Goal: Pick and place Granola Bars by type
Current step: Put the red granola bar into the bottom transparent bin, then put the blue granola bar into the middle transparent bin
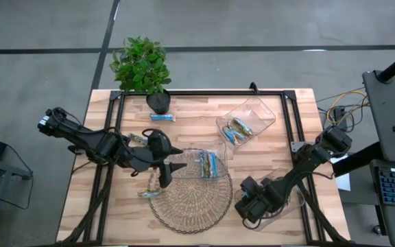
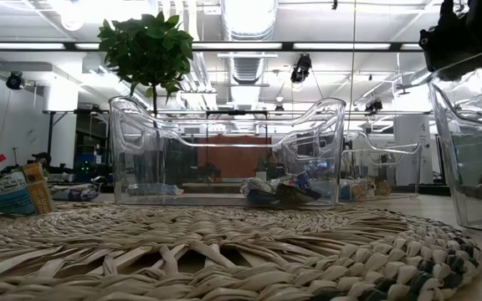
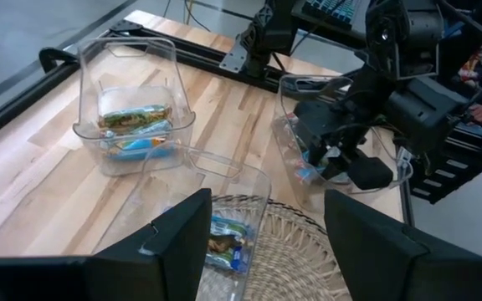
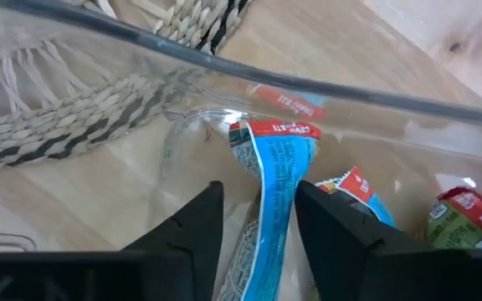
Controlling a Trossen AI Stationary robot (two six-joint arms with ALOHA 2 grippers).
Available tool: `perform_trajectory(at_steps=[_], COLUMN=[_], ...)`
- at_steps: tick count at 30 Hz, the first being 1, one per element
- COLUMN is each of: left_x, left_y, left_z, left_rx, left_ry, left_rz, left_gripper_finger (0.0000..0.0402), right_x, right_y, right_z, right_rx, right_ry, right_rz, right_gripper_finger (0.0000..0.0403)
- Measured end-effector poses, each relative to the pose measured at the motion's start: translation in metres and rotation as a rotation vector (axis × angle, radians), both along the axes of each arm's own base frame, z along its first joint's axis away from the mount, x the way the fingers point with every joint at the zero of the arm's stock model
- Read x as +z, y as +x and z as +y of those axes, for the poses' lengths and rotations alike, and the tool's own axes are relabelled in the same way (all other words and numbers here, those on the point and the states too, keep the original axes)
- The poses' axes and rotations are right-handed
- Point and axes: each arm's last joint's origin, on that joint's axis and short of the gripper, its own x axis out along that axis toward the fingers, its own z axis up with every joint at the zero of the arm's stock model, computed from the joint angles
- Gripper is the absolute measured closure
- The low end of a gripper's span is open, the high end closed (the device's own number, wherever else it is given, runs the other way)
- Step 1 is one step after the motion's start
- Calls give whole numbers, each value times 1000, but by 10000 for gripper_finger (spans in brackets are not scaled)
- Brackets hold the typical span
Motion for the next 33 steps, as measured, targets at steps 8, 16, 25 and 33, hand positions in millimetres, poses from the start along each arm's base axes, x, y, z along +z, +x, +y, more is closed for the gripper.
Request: perform_trajectory(at_steps=[8,16,25,33], left_x=[-1,-1,-1,-1], left_y=[0,0,0,0], left_z=[0,0,0,0], left_rx=[-3,-1,18,29], left_ry=[6,4,-34,-54], left_rz=[8,9,4,0], left_gripper_finger=[188,188,188,188], right_x=[1,16,50,59], right_y=[0,-7,-13,-10], right_z=[-1,-8,-20,-26], right_rx=[10,10,93,89], right_ry=[-15,-39,-191,-414], right_rz=[4,-10,-209,-368], right_gripper_finger=[245,242,241,241])
